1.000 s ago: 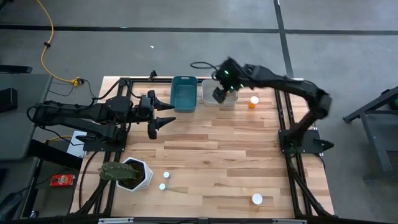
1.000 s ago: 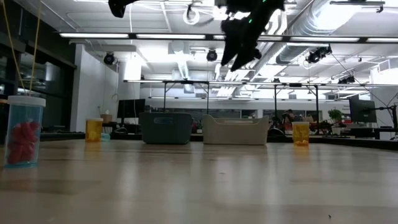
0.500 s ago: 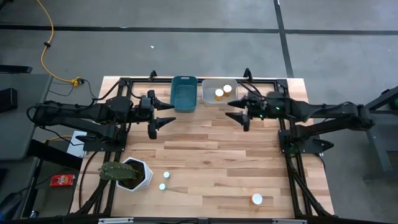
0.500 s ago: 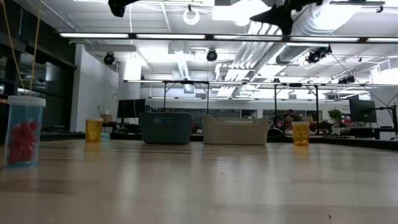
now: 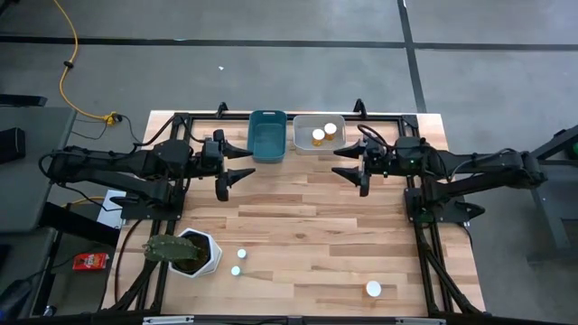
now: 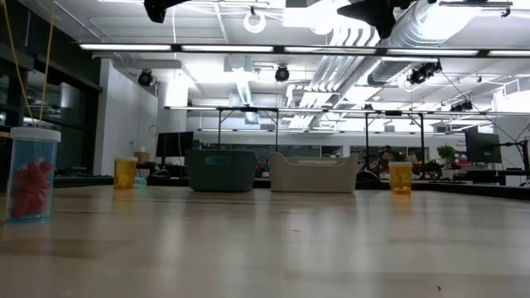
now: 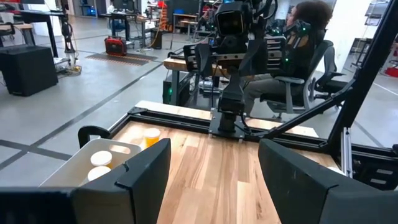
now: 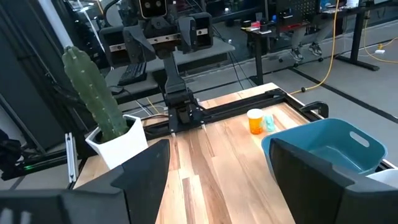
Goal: Pick and place medicine bottles into bin by pill shape (circle, oval)
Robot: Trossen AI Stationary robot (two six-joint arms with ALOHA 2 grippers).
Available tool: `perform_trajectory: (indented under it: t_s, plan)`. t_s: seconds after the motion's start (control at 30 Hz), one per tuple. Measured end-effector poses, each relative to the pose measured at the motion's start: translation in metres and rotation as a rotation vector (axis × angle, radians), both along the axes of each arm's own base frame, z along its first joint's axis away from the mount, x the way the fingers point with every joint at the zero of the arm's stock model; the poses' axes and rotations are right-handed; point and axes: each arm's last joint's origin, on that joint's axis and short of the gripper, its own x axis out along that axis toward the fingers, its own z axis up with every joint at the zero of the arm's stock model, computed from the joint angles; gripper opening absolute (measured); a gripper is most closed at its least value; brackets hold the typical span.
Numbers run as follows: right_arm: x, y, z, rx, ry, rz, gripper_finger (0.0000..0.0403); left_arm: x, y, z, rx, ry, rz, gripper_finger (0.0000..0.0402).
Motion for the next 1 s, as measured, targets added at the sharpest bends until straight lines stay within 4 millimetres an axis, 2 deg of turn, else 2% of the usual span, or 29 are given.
perform_trajectory:
  t_s: [0.33, 0.53, 0.63, 0.77, 1.0]
  plan:
    - [0.000, 0.000, 0.000, 0.010, -0.001, -0.002, 0.0268, 0.000, 0.000, 0.000, -0.003, -0.001, 0.005, 0.0232]
    - [0.000, 0.000, 0.000, 0.010, -0.001, -0.012, 0.0268, 0.000, 0.008, -0.002, -0.033, -0.001, 0.183, 0.0232]
    - [0.000, -0.001, 0.000, 0.024, -0.003, -0.031, 0.0268, -0.004, 0.020, -0.004, -0.057, 0.045, 0.284, 0.0232]
    - [0.000, -0.001, 0.000, 0.033, -0.004, -0.032, 0.0268, -0.015, 0.044, -0.007, -0.121, 0.247, 0.402, 0.0236]
    - [0.000, -0.001, 0.000, 0.047, -0.006, -0.034, 0.0268, -0.033, 0.090, -0.034, -0.285, 0.568, 0.566, 0.0275]
